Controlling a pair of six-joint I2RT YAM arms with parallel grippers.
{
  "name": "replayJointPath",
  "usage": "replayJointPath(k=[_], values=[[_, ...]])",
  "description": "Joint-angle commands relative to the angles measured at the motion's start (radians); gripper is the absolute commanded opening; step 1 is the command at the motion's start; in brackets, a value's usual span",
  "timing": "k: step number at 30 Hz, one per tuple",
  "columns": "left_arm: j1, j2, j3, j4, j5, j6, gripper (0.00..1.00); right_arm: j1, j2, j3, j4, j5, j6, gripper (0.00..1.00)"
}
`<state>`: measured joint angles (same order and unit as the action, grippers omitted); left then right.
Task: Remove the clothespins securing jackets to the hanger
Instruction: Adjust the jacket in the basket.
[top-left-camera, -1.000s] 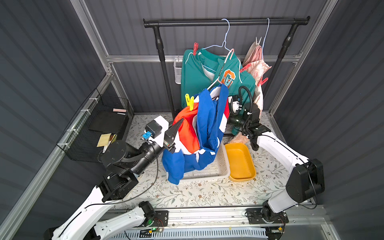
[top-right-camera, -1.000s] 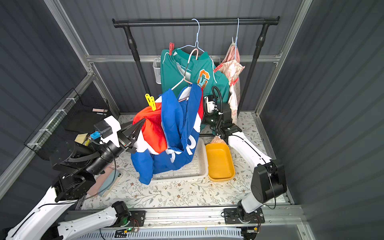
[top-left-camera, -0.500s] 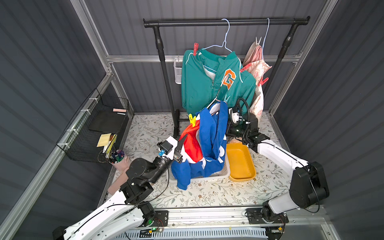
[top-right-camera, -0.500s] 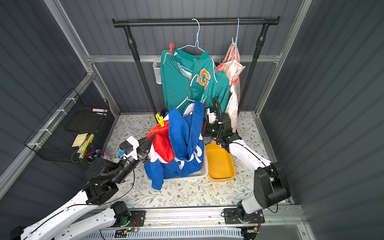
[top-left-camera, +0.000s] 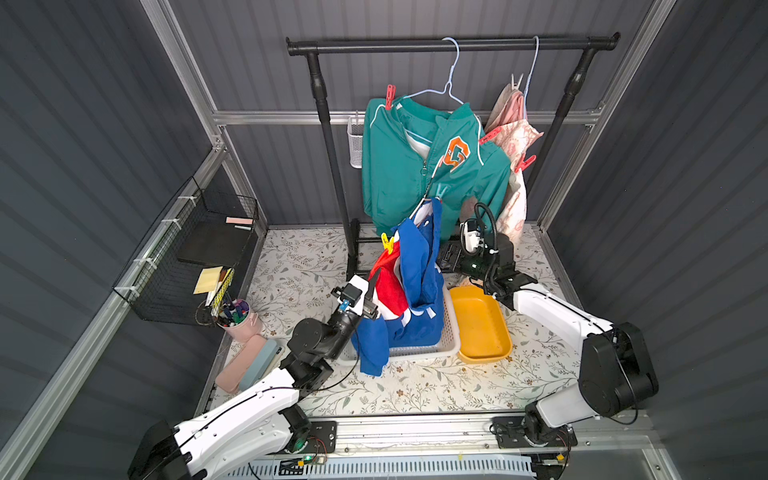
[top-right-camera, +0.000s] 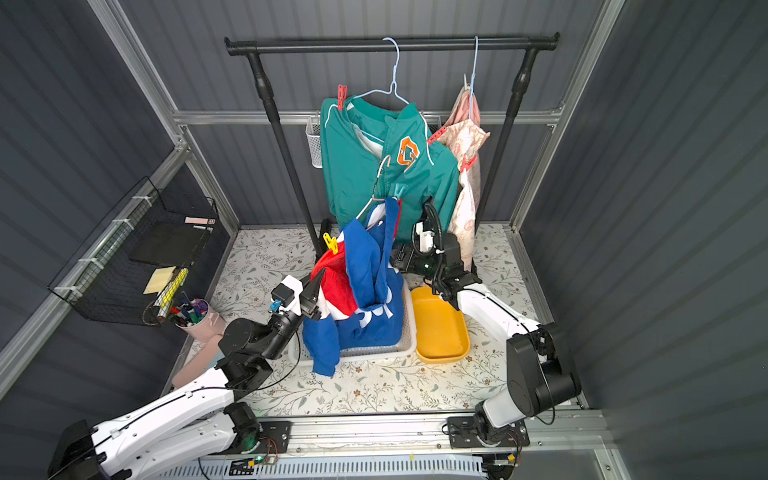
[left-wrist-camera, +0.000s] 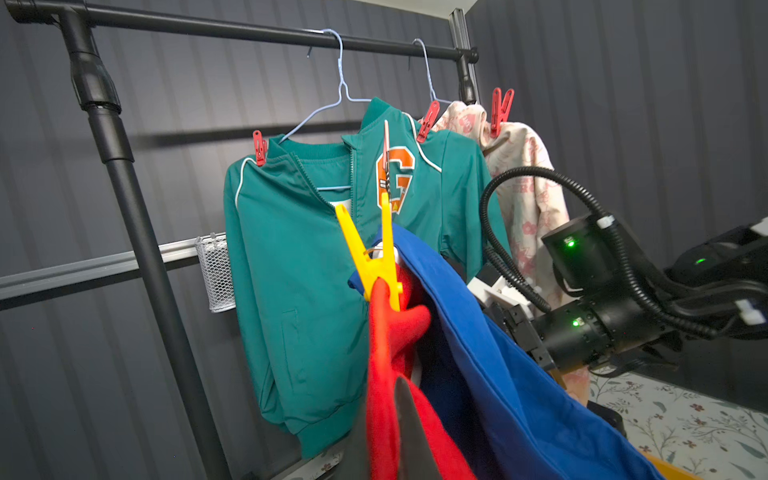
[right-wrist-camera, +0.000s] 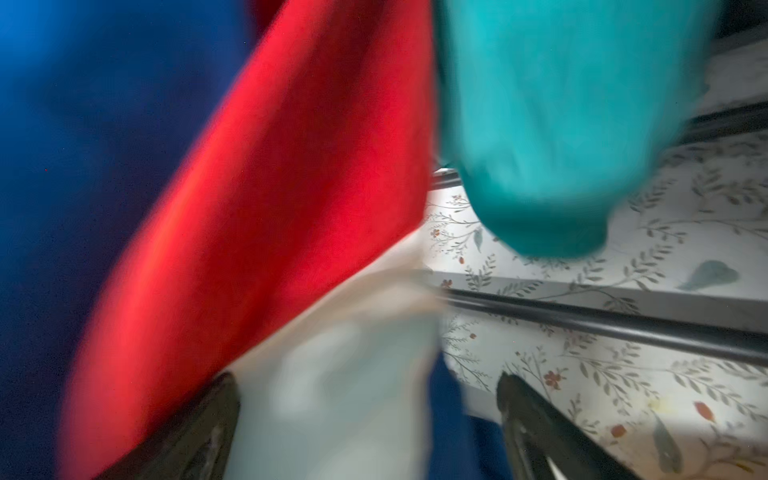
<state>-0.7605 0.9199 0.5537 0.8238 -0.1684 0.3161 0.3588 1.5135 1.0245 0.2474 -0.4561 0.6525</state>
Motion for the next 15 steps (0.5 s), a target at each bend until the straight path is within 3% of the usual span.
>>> replayJointPath(k=[1,15], values=[[0.027,0.032,0.086,0.114,0.073,0.056,0.0,0.009,0.006,0.009,0.053,-0.037,0.021,0.98],[0.169,0.194,0.204,0.084,0.354,0.084,0.0,0.009,0.023,-0.001,0.056,-0.038,0.029,0.98]])
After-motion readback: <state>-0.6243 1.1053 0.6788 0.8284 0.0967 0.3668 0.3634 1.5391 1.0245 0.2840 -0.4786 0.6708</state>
